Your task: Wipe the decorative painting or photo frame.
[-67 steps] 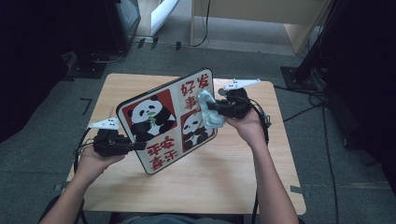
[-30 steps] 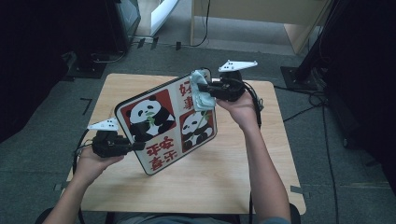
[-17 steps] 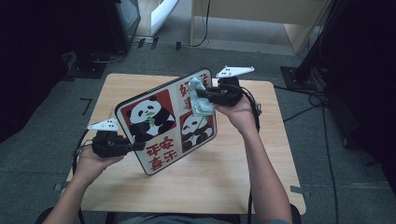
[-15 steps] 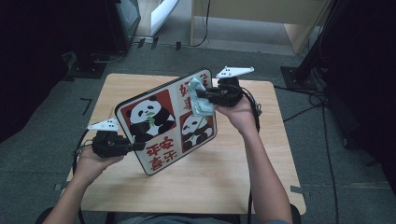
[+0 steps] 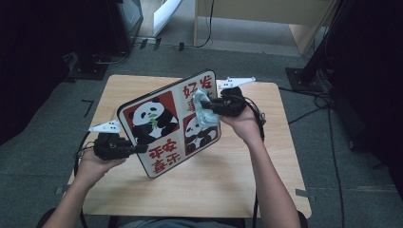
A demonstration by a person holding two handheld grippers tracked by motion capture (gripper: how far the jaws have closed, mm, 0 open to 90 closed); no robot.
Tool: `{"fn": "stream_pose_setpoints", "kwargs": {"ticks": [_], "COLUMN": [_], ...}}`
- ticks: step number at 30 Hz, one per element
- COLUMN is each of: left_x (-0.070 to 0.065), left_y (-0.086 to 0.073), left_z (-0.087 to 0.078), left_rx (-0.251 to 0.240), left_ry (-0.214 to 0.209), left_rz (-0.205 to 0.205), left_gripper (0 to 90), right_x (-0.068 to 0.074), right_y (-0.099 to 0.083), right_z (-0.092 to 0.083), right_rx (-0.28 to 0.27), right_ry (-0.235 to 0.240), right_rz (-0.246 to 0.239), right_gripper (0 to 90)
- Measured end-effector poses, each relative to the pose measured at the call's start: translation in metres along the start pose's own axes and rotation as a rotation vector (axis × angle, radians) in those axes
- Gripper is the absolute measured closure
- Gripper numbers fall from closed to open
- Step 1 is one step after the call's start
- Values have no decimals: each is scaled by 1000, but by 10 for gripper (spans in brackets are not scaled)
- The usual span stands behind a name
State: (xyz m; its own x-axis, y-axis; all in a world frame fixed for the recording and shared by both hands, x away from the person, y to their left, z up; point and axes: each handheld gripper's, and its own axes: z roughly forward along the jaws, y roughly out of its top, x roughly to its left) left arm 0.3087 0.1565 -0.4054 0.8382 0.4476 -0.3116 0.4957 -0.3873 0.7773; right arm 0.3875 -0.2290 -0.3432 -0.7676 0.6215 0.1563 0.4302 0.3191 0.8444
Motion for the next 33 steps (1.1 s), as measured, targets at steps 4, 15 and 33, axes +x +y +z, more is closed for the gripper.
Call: {"fn": "stream_pose_setpoints", "kwargs": {"ticks": [4, 15, 33], "left_x": [1, 0, 1], "left_y": [1, 0, 0], "left_z": [0, 0, 0], "left_rx": [3, 4, 5], "left_ry": [-3, -8, -18], "left_rz": [4, 5, 10], "left_gripper": [786, 781, 776], "right_x": [1, -1, 1], "right_y": [-8, -30, -62], "right_z": [3, 11, 21], "right_rx": [11, 43, 81], "right_ry": [0, 21, 13], "right_rz": [4, 20, 45], "right_gripper": [809, 807, 806]}}
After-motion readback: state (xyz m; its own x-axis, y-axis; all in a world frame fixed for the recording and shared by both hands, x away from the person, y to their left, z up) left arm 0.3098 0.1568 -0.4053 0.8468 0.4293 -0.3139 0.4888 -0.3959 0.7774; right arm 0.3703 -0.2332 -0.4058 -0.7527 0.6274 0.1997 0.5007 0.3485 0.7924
